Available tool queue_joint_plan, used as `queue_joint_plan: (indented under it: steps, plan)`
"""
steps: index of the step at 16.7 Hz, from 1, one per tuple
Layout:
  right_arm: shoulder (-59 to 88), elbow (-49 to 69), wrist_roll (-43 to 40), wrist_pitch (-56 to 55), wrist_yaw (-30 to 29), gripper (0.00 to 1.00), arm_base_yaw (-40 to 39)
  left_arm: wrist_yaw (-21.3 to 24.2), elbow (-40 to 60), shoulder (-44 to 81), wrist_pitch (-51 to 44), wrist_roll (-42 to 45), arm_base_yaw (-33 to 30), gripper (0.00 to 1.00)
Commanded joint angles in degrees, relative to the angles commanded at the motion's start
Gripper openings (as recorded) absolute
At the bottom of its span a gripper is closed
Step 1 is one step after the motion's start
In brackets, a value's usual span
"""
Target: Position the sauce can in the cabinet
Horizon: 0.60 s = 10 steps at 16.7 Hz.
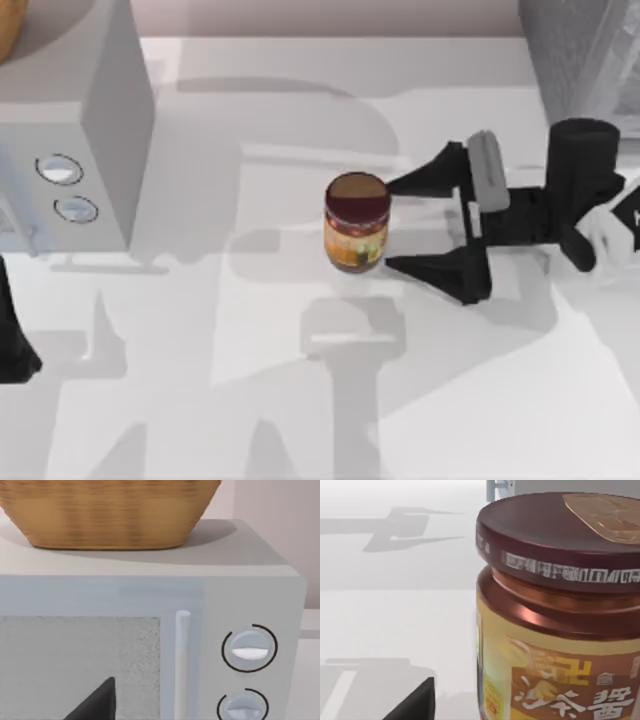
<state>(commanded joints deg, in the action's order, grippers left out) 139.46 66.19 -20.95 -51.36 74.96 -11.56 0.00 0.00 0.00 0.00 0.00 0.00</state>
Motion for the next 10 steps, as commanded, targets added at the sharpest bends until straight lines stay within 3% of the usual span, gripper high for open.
queue_joint_plan:
  steps: [10]
  plan:
    - [4.3,5.0,7.6,-6.7,-7.2,1.0,-7.8,0.0,0.0,0.0,0.0,0.0,0.0,1.0]
